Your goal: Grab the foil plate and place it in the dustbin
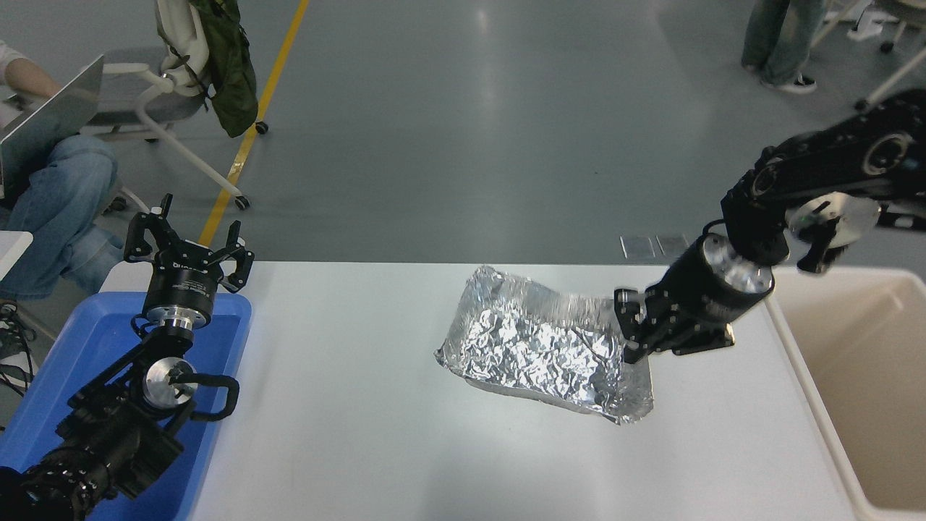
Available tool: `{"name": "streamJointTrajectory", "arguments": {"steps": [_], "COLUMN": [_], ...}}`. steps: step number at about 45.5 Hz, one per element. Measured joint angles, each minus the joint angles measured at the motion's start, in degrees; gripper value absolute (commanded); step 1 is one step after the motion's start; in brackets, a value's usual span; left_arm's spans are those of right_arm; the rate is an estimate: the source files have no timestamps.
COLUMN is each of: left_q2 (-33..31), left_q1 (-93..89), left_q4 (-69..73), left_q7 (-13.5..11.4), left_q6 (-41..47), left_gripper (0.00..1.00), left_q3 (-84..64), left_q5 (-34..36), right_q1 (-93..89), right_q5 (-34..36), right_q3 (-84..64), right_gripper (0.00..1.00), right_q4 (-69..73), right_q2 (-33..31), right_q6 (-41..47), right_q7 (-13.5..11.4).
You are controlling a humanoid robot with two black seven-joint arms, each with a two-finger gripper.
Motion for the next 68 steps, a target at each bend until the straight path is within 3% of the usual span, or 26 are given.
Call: {"name": "streamJointTrajectory", "arguments": {"steps": [24,33,53,68], "left_q2": [0.0,0.01,0.0,0.0], "left_q1": [0.03,0.07,0.07,0.08], "left_q4": [0.0,0.03,0.01,0.04], "left_q7": [-0.04,-0.08,-0.08,-0.08], "left_q6": [0.0,0.0,0.0,0.0], "left_gripper": [0.99,0.99,0.99,0.99], "left_q3": [0.0,0.0,0.0,0.0], "left_q5": [-0.04,-0.08,-0.08,-0.08], "right_q1": [8.16,7.14,-5.66,-36.17], "right_q5": [-0.92,-1.78,-9.1,-7.26], "right_q3": [-3.64,-9.77,-15.22,4.26], "right_gripper": [0.0,0.0,0.0,0.0], "right_q4": [0.67,-2.02,-17.37,-37.35], "right_q2": [-3.08,-7.27,-26.98,-36.38], "right_q6": [2.2,2.31,0.0,-11.1], "right_q7": [-0.06,-0.09,-0.06,0.2]}}
